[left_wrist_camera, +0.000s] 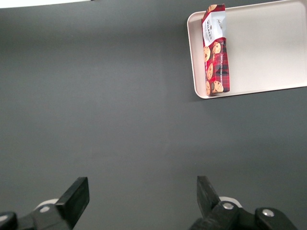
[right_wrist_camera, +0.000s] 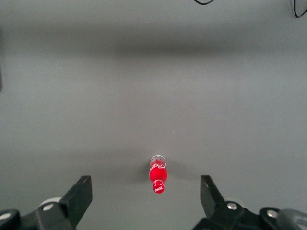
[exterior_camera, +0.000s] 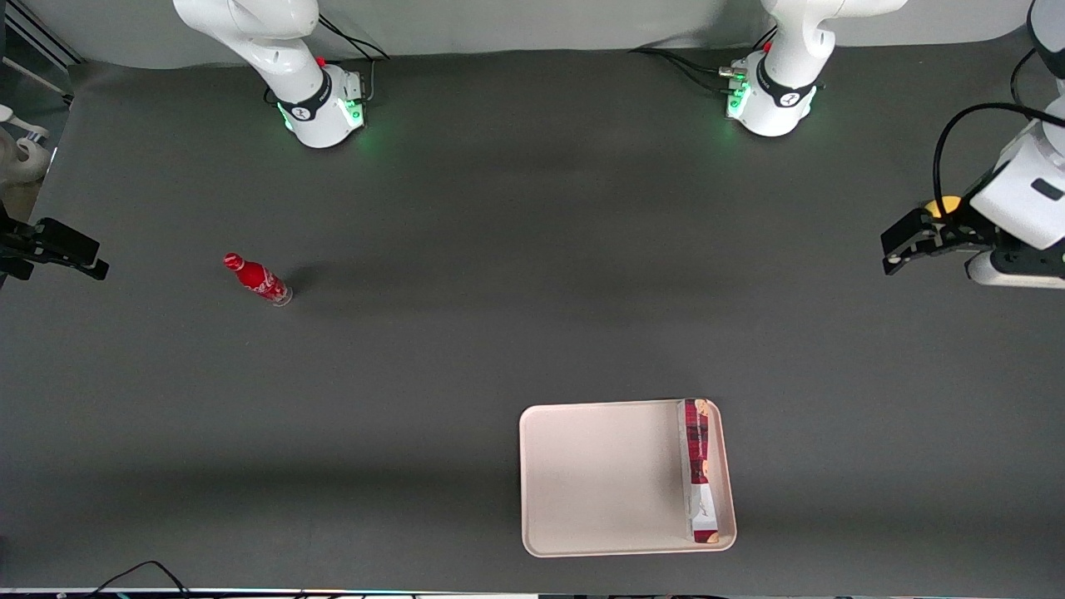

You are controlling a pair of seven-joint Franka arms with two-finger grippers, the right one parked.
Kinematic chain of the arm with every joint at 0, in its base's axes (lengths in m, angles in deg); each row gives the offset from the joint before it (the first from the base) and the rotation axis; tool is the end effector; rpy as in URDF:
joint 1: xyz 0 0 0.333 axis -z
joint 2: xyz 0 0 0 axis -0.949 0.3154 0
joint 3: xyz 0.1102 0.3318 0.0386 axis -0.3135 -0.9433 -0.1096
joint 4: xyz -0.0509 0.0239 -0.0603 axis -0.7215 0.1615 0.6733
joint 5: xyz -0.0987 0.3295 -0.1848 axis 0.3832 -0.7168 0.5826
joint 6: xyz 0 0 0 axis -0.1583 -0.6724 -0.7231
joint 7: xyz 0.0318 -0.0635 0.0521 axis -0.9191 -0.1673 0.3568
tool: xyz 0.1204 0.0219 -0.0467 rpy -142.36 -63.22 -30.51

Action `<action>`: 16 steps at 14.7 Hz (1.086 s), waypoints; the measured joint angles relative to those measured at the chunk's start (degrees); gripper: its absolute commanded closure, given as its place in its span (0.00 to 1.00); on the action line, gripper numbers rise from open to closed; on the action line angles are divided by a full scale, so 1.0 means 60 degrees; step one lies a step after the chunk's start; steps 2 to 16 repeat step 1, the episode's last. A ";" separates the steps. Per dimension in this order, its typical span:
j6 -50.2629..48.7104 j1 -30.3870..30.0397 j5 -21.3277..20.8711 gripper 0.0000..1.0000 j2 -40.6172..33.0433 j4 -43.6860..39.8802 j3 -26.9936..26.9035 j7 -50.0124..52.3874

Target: Place red cookie box on tray

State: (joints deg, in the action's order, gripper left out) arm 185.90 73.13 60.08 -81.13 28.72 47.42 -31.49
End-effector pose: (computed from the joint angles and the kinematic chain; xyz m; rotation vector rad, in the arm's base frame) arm 0.5793 -0.0603 0.6291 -3.1266 0.1168 -0.1515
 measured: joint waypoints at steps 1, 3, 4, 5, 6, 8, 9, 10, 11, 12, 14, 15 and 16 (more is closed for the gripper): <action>0.0001 0.0001 -0.0003 0.00 0.0135 -0.0113 0.0000 0.0000; 0.0001 0.0001 -0.0003 0.00 0.0135 -0.0113 0.0000 0.0000; 0.0001 0.0001 -0.0003 0.00 0.0135 -0.0113 0.0000 0.0000; 0.0001 0.0001 -0.0003 0.00 0.0135 -0.0113 0.0000 0.0000; 0.0001 0.0001 -0.0003 0.00 0.0135 -0.0113 0.0000 0.0000; 0.0001 0.0001 -0.0003 0.00 0.0135 -0.0113 0.0000 0.0000; 0.0001 0.0001 -0.0003 0.00 0.0135 -0.0113 0.0000 0.0000; 0.0001 0.0001 -0.0003 0.00 0.0135 -0.0113 0.0000 0.0000; 0.0001 0.0001 -0.0003 0.00 0.0135 -0.0113 0.0000 0.0000; 0.0001 0.0001 -0.0003 0.00 0.0135 -0.0113 0.0000 0.0000; 0.0001 0.0001 -0.0003 0.00 0.0135 -0.0113 0.0000 0.0000; 0.0001 0.0001 -0.0003 0.00 0.0135 -0.0113 0.0000 0.0000; 0.0001 0.0001 -0.0003 0.00 0.0135 -0.0113 0.0000 0.0000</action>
